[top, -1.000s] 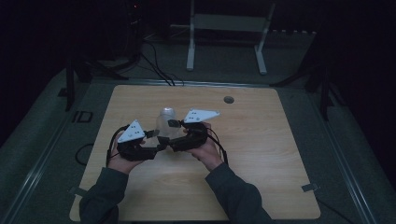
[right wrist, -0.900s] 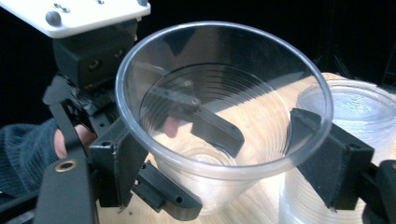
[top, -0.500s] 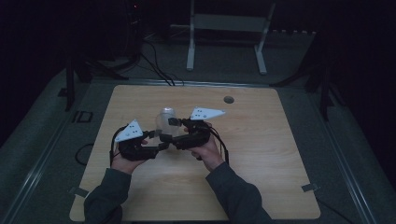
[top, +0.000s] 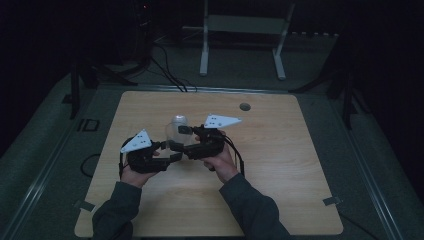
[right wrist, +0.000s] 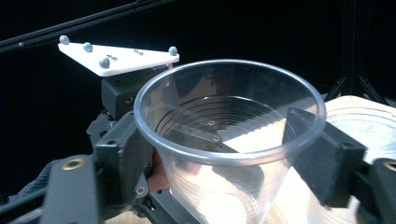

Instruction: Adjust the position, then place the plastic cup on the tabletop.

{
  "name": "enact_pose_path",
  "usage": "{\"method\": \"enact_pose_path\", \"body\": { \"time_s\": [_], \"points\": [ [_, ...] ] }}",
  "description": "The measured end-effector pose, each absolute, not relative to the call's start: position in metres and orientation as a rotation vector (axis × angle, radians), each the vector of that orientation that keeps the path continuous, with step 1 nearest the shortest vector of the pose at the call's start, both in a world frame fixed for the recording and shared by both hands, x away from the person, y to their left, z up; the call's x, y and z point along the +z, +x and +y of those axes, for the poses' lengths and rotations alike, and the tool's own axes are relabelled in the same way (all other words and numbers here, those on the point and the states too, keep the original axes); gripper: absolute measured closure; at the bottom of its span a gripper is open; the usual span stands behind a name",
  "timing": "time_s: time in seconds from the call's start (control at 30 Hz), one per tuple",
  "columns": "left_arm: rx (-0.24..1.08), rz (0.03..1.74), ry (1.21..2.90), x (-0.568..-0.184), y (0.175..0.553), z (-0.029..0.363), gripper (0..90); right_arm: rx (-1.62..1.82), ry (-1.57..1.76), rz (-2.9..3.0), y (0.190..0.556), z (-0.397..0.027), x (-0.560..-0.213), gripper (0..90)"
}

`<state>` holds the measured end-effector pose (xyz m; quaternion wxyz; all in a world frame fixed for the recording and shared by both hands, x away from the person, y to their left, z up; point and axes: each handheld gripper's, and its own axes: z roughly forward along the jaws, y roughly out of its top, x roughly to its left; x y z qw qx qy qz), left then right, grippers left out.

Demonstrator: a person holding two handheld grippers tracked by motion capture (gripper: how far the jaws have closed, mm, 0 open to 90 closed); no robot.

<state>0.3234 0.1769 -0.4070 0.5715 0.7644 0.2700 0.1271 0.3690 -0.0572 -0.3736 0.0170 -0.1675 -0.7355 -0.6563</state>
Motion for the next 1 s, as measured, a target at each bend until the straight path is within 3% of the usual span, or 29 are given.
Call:
{"method": "enact_pose_path", "body": {
  "time_s": [0.43, 1.0],
  "points": [
    [0.356, 0.665, 1.829, -0.406, 0.323, 0.175, 26.9, -2.059, -0.539, -2.36, 0.368, -0.06, -0.373, 30.5],
    [0.434, 0.721, 1.832, -0.406, 0.318, 0.185, 26.5, -2.07, -0.576, -2.454, 0.366, -0.065, -0.371, 30.8]
  ]
}}
